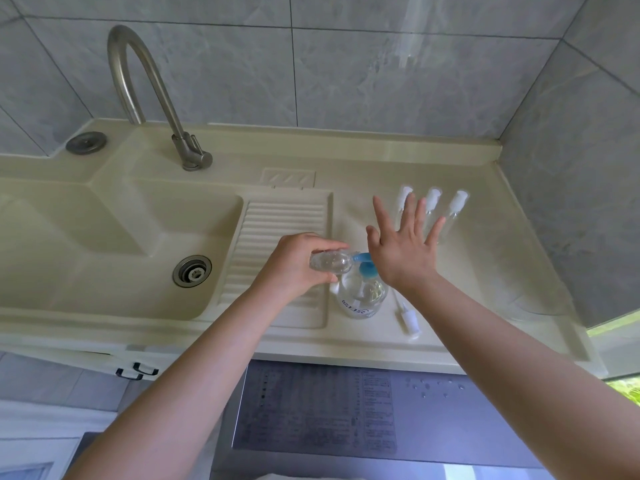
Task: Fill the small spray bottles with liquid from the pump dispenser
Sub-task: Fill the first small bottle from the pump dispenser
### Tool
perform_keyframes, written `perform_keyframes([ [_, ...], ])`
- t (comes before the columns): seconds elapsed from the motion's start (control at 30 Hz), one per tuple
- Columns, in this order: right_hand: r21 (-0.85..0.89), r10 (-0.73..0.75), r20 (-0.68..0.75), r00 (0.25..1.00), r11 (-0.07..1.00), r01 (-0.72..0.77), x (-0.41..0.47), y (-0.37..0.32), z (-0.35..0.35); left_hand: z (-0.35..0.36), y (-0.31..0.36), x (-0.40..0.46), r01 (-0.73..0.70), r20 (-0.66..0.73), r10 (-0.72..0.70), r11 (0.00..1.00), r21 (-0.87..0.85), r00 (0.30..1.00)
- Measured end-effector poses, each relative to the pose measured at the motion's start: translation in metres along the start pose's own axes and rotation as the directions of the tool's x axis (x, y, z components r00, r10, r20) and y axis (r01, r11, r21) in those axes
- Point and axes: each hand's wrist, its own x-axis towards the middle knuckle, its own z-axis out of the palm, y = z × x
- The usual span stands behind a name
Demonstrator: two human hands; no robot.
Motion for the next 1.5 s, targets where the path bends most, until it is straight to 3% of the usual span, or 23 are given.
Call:
perform_keyframes([
  [0.23,-0.05,-0.036,-0.098,0.995,0.998,0.031,0.007,-0.004,-0.01,0.0,0.0,-0.003,0.0,-0.005,0.0,1.0,-0.031,1.0],
  [0.4,-0.002,-0.003,-0.023,1.0,1.0,0.003,0.005,-0.003,-0.001,0.0,0.001,-0.002,-0.005,0.0,0.005,1.0,-0.024,1.0],
  [0.63,-0.125,-0.072,-0.107,0.992,0.99,0.059,0.018,-0.004,-0.018,-0.001,0.002,-0.004,-0.006,-0.006,0.006,0.999,-0.036,1.0],
  [0.77,-0.041,-0.035,-0.063,0.997,0.999,0.032,0.01,-0.001,-0.001,0.0,0.001,-0.004,-0.002,-0.005,0.002,1.0,-0.016,1.0],
  [1.0,-0.135,-0.094,-0.2,0.975,0.989,0.067,0.014,-0.004,-0.01,0.0,0.0,-0.004,0.002,-0.003,-0.002,1.0,-0.027,1.0],
  [1.17,-0.055,-0.05,-0.119,0.992,0.998,0.044,0.011,-0.005,0.004,0.0,0.0,-0.003,0.012,0.003,-0.012,1.0,-0.005,1.0],
  [1.27,-0.123,-0.071,-0.148,0.986,0.991,0.053,0.013,-0.007,-0.001,0.001,0.0,-0.003,0.021,0.004,-0.021,0.999,-0.029,1.0],
  [1.5,-0.056,-0.026,-0.149,0.988,0.998,0.018,0.01,-0.002,-0.003,0.002,-0.001,-0.003,0.017,-0.005,-0.017,0.999,-0.032,1.0],
])
